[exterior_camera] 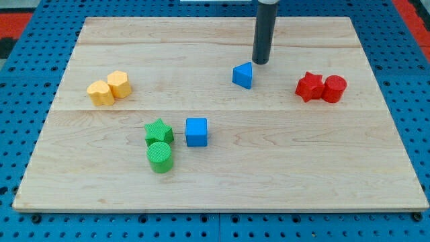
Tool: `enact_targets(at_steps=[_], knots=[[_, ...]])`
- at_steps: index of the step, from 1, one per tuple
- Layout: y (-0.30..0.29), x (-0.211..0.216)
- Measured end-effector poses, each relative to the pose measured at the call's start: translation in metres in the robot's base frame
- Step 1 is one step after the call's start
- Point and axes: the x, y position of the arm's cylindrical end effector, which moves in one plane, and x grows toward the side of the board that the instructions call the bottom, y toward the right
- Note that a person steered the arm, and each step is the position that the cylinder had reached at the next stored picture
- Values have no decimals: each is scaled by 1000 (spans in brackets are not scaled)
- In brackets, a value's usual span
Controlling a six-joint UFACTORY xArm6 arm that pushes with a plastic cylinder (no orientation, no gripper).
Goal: Place blue triangle diagonally towards red star
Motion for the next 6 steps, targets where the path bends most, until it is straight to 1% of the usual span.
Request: enact_targets(at_steps=[1, 2, 3, 4, 5, 6], knots=[[70, 40], [26, 58], [4, 65], [-42, 68], [-28, 29], [29, -31]])
